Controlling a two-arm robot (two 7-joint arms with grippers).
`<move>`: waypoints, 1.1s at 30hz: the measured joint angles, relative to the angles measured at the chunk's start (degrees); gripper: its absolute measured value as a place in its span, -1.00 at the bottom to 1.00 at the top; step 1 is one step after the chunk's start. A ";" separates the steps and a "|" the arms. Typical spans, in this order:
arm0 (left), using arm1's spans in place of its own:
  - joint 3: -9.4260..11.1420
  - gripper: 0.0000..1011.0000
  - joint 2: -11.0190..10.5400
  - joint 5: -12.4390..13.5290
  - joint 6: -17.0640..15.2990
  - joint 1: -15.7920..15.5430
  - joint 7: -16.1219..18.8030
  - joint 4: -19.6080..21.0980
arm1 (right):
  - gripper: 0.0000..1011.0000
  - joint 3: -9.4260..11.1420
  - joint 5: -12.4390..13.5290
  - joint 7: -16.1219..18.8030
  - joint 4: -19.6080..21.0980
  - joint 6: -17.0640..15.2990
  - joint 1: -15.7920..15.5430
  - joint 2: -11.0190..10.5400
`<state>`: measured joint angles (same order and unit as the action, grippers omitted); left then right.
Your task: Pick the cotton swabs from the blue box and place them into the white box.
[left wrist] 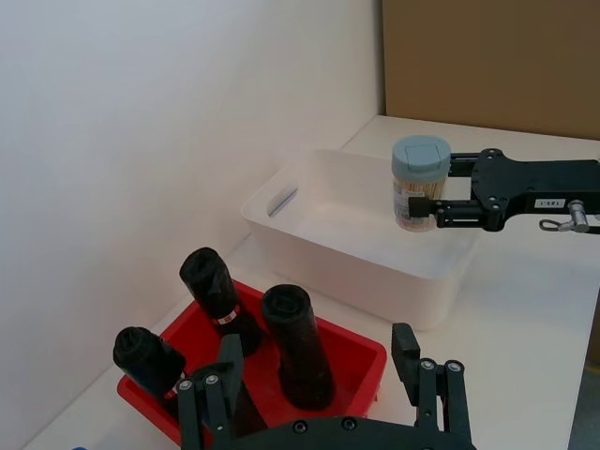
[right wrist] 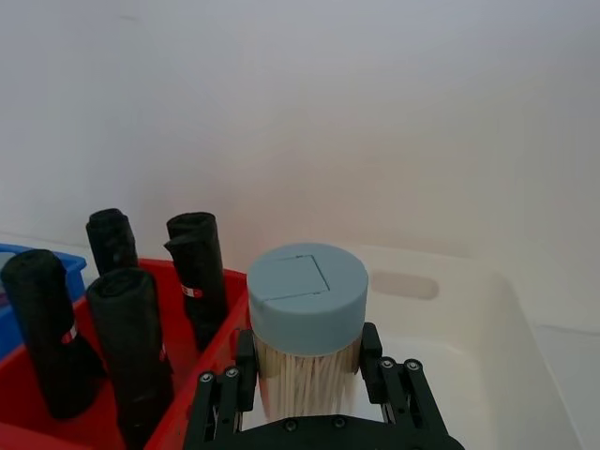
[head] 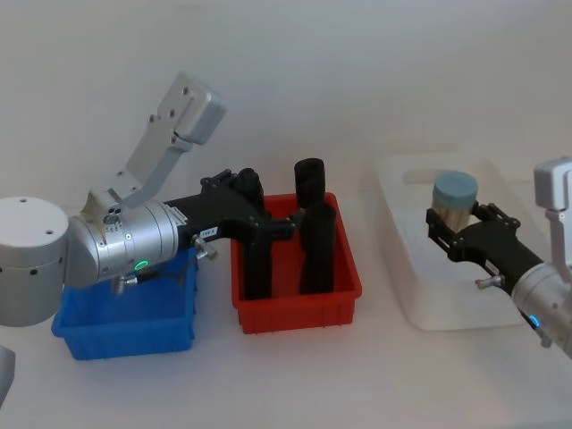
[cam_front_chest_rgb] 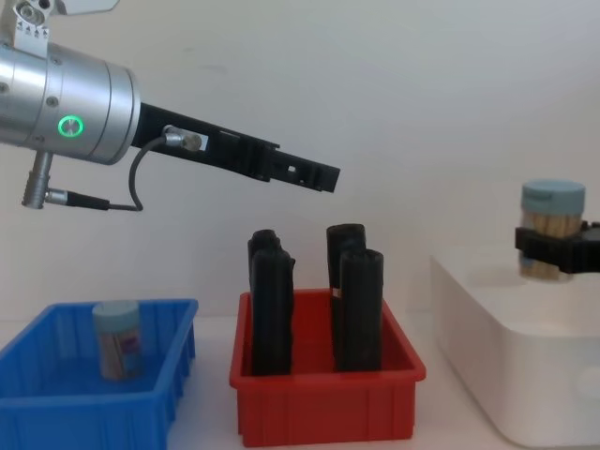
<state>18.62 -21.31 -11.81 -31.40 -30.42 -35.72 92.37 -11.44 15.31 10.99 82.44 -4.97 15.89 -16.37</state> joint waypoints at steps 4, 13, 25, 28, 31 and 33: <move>0.00 0.99 0.00 0.00 0.00 0.00 0.00 0.00 | 0.26 0.37 0.31 -0.85 -0.76 -1.73 0.50 -0.11; 0.00 0.99 0.00 0.00 0.00 0.00 0.00 0.00 | 0.26 0.63 0.49 -1.56 -3.75 -4.32 2.62 0.34; 0.00 0.99 0.00 0.00 0.00 0.00 0.00 0.00 | 0.26 0.29 0.07 -1.61 -8.32 -6.28 5.75 1.55; 0.00 0.99 0.00 0.00 0.00 0.00 0.00 0.00 | 0.31 0.23 -0.03 -1.58 -9.04 -6.55 6.25 1.76; 0.00 0.99 0.00 0.00 0.00 0.00 0.00 0.00 | 0.49 0.18 -0.10 -1.53 -9.55 -6.73 6.60 1.89; 0.00 0.99 0.00 0.00 0.00 0.00 0.00 0.00 | 0.58 0.15 -0.17 -1.51 -9.89 -6.80 6.80 1.98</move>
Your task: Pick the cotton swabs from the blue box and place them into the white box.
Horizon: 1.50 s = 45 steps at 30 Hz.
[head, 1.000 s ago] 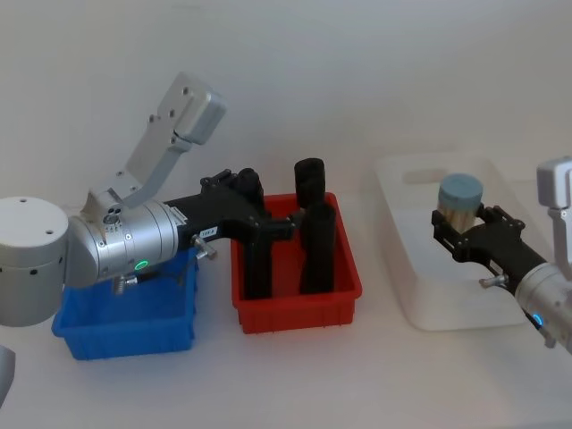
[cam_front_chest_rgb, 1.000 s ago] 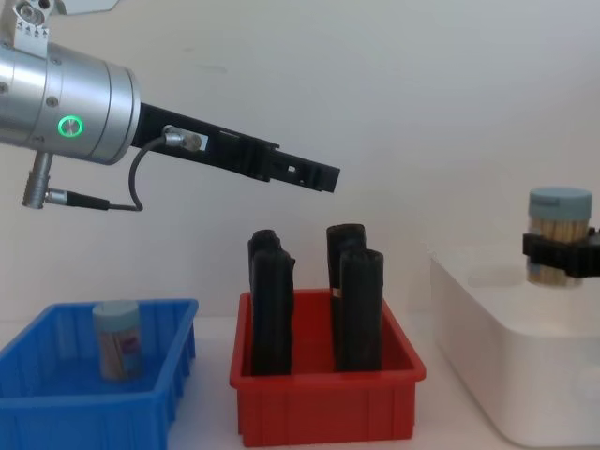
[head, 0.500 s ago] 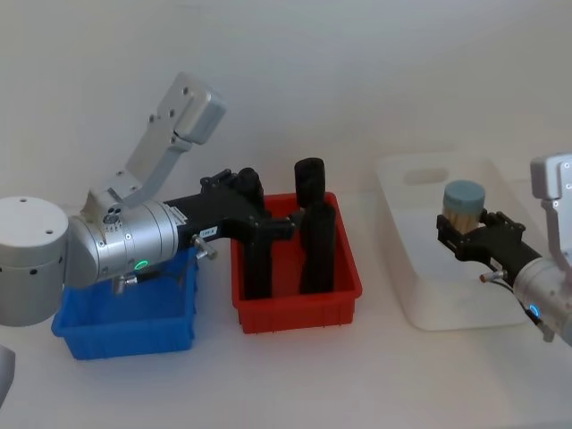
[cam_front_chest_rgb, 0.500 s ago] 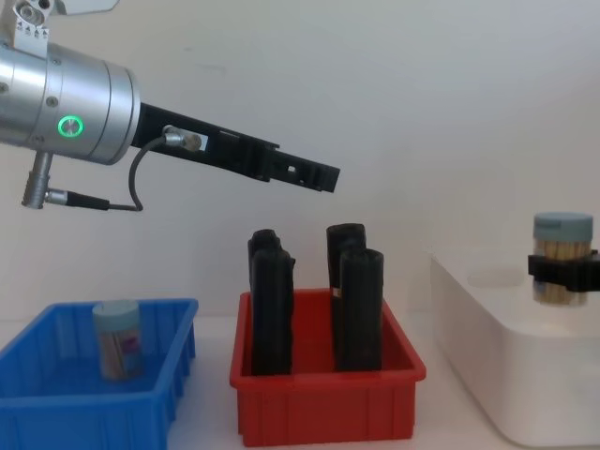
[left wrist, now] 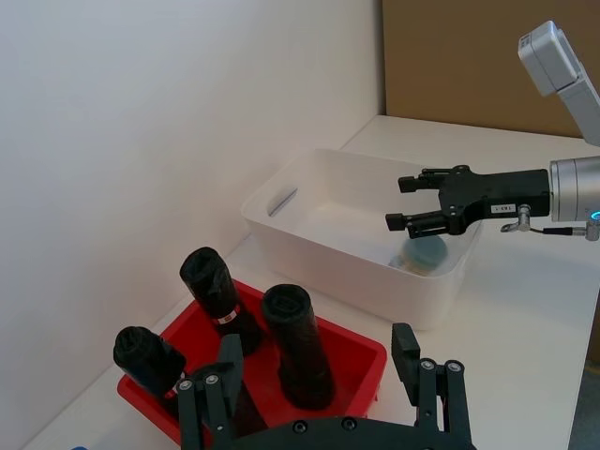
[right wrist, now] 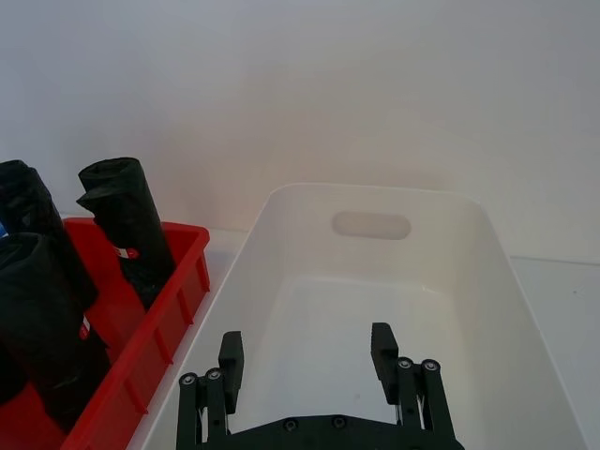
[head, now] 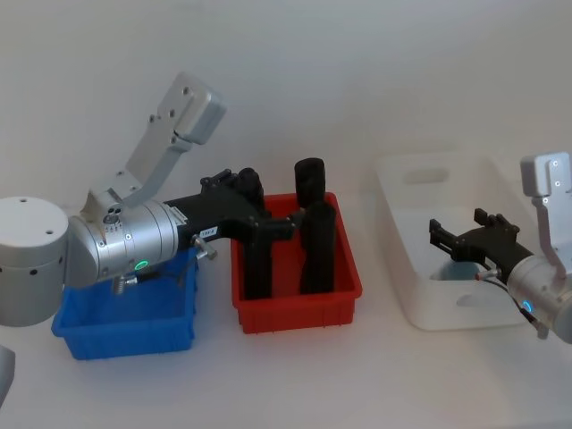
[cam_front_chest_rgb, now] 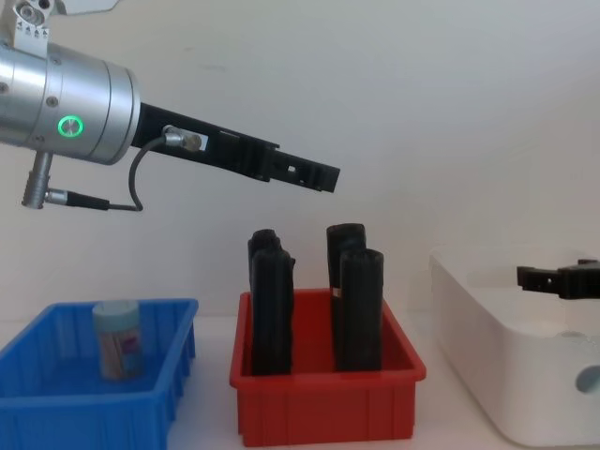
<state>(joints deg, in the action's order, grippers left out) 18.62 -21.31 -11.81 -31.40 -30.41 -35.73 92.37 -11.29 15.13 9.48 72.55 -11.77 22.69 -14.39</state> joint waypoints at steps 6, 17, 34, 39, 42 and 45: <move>0.00 0.99 0.00 0.00 0.00 0.00 0.00 0.00 | 0.88 -0.05 -0.11 0.05 -0.38 0.03 0.24 0.13; 0.00 0.99 0.00 -0.01 0.00 0.00 0.00 0.00 | 0.98 -0.03 -0.37 0.03 0.21 1.34 -0.03 0.10; 0.00 0.99 0.00 -0.01 0.00 0.00 0.00 0.00 | 0.98 0.25 -1.57 -0.86 4.01 4.58 -2.08 -0.66; 0.00 0.99 0.00 -0.01 0.00 0.00 0.00 0.00 | 0.98 0.28 -1.71 -0.99 4.61 4.98 -2.40 -0.79; 0.00 0.99 0.00 -0.01 0.04 0.03 0.03 0.00 | 0.98 0.29 -1.71 -1.01 4.71 5.00 -2.47 -0.79; 0.10 0.99 0.00 -0.01 0.46 0.29 0.55 0.00 | 0.98 0.28 -1.71 -1.10 5.12 5.07 -2.82 -0.87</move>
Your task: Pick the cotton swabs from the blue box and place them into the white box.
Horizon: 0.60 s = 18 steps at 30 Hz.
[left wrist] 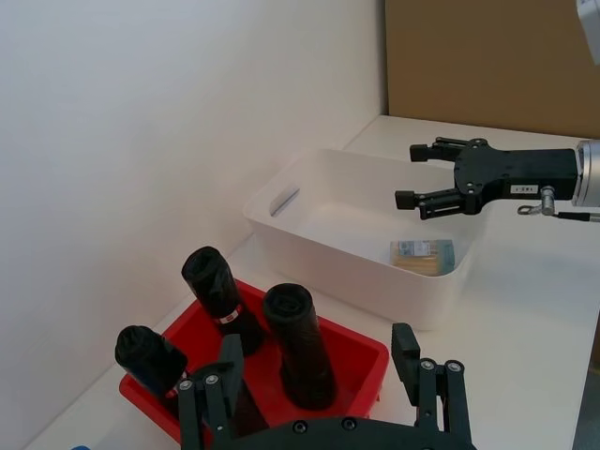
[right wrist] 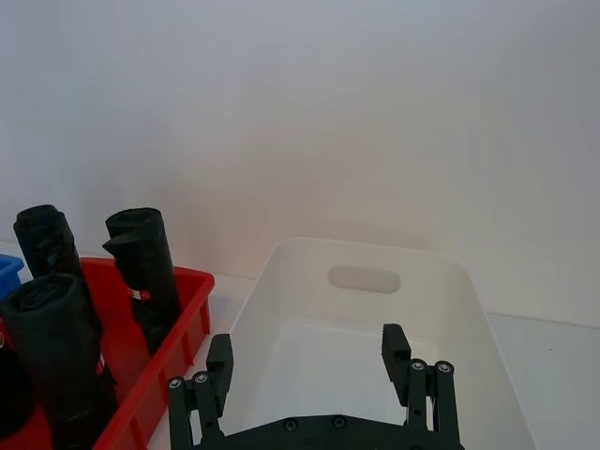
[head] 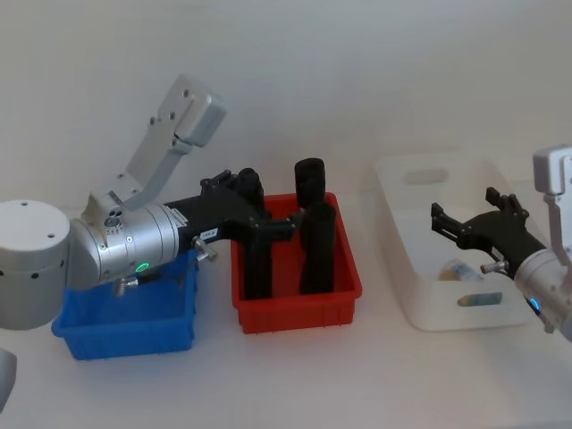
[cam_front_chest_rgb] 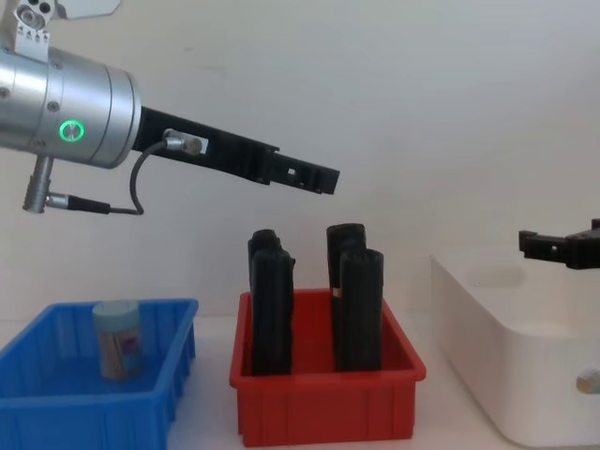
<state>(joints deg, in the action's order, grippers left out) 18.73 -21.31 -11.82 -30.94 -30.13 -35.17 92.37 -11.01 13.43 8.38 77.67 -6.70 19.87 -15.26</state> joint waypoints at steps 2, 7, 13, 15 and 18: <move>0.14 0.99 0.00 0.00 0.67 0.34 0.77 0.00 | 0.98 -0.04 0.04 -0.13 0.61 0.14 -0.58 -0.11; 0.78 0.99 -0.05 0.00 3.28 1.80 3.73 0.06 | 0.98 -0.23 0.32 -0.56 2.77 0.57 -2.44 -0.51; 1.66 0.99 -0.12 0.01 6.69 3.70 7.74 0.17 | 0.98 -0.55 0.82 -1.30 6.50 1.33 -5.75 -1.15; 2.03 0.99 -0.15 0.03 8.28 4.53 9.51 0.20 | 0.98 -0.66 0.99 -1.55 7.88 1.62 -6.92 -1.39; 2.53 0.99 -0.20 0.05 10.33 5.67 11.85 0.26 | 0.98 -0.77 1.21 -1.84 9.35 1.91 -8.22 -1.65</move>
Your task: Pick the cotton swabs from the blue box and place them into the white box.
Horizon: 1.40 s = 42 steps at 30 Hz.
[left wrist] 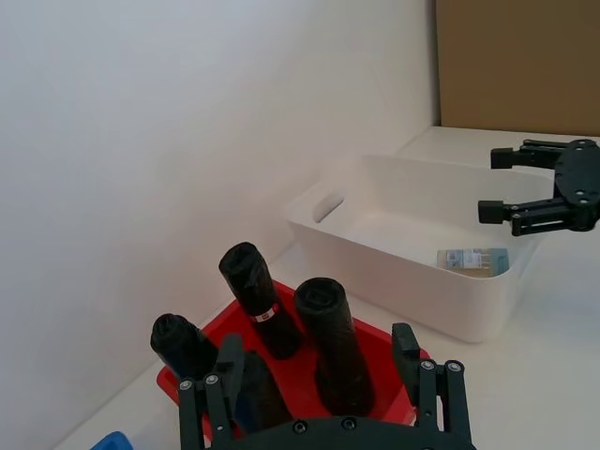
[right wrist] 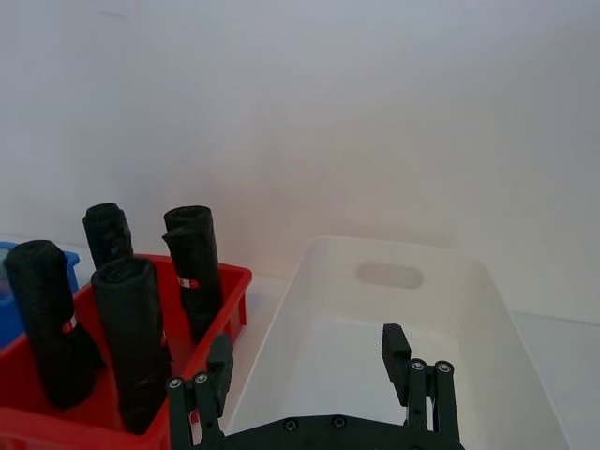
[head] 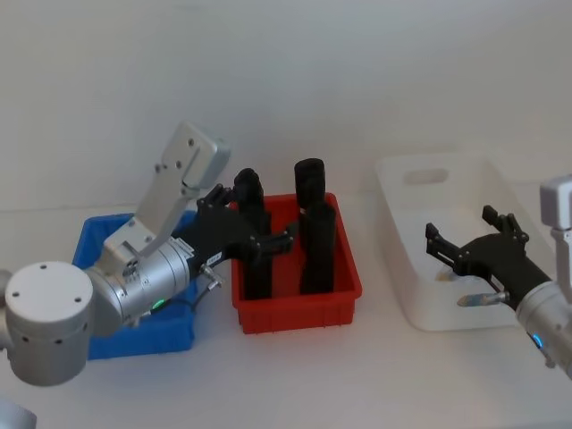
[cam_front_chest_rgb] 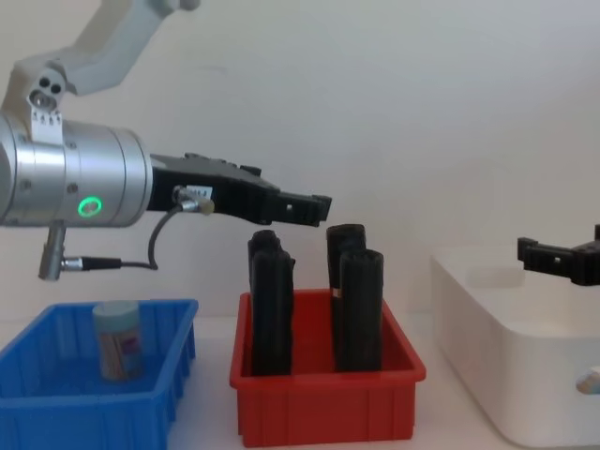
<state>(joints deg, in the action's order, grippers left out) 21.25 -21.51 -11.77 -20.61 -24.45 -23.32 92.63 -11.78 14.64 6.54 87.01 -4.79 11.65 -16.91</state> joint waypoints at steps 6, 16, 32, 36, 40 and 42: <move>0.93 0.99 -0.09 0.05 3.86 2.13 4.37 0.12 | 0.98 -0.36 0.57 -0.79 4.25 0.84 -3.72 -0.74; 2.56 0.99 -0.23 0.15 10.41 5.74 11.94 0.31 | 0.98 -0.84 1.29 -1.95 10.03 2.07 -8.83 -1.75; 4.68 0.99 -0.40 0.26 19.20 10.54 22.01 0.56 | 0.98 -1.19 1.84 -2.76 14.20 2.87 -12.48 -2.46; 4.80 0.99 -0.41 0.28 19.77 10.87 22.62 0.58 | 0.98 -1.18 1.84 -2.76 14.23 2.87 -12.49 -2.43; 4.81 0.99 -0.41 0.29 19.83 10.89 22.67 0.58 | 0.98 -1.16 1.84 -2.76 14.23 2.87 -12.49 -2.42; 4.81 0.99 -0.38 0.29 19.83 10.89 22.70 0.58 | 0.98 -1.16 1.84 -2.75 14.23 2.87 -12.49 -2.42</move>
<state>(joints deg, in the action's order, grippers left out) 26.06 -21.89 -11.48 -0.78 -13.56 -0.62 93.21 -12.94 16.47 3.79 101.24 -1.92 -0.84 -19.33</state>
